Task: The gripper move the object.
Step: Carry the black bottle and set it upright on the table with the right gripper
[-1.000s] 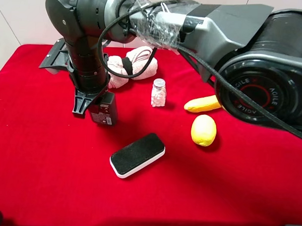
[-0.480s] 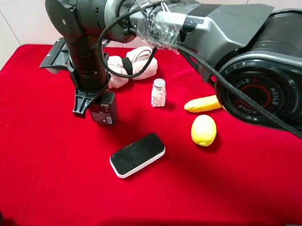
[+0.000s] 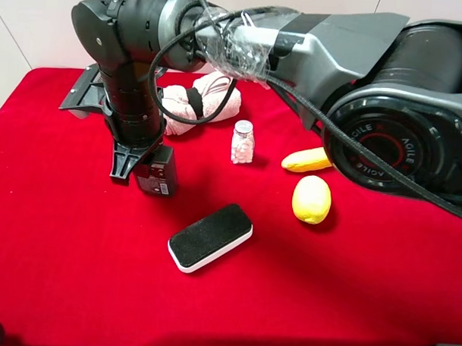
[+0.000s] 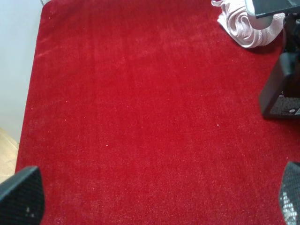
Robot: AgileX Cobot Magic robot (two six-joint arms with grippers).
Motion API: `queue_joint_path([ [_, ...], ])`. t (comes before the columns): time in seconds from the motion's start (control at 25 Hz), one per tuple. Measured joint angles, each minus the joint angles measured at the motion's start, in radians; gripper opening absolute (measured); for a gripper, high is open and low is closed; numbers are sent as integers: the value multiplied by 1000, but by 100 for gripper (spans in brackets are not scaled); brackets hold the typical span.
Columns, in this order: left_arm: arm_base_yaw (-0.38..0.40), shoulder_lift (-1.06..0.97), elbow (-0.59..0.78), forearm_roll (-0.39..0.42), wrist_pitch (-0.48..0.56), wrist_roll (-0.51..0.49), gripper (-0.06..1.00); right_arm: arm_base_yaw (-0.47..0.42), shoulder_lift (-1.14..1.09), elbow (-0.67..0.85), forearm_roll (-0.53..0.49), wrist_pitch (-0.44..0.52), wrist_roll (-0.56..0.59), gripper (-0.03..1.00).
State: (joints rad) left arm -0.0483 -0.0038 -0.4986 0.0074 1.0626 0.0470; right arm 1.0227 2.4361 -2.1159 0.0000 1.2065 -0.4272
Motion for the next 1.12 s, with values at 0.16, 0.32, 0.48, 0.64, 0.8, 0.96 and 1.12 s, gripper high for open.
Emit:
queue_joint_path([
  [0.16, 0, 0, 0, 0, 0, 0, 99, 0, 0, 0, 0, -2, -2, 31],
  [0.32, 0, 0, 0, 0, 0, 0, 99, 0, 0, 0, 0, -2, -2, 31],
  [0.48, 0, 0, 0, 0, 0, 0, 99, 0, 0, 0, 0, -2, -2, 31],
  [0.64, 0, 0, 0, 0, 0, 0, 99, 0, 0, 0, 0, -2, -2, 31],
  [0.8, 0, 0, 0, 0, 0, 0, 99, 0, 0, 0, 0, 1, -5, 31],
  [0.96, 0, 0, 0, 0, 0, 0, 99, 1, 0, 0, 0, 4, -6, 31],
  [1.12, 0, 0, 0, 0, 0, 0, 99, 1, 0, 0, 5, 6, -6, 31],
])
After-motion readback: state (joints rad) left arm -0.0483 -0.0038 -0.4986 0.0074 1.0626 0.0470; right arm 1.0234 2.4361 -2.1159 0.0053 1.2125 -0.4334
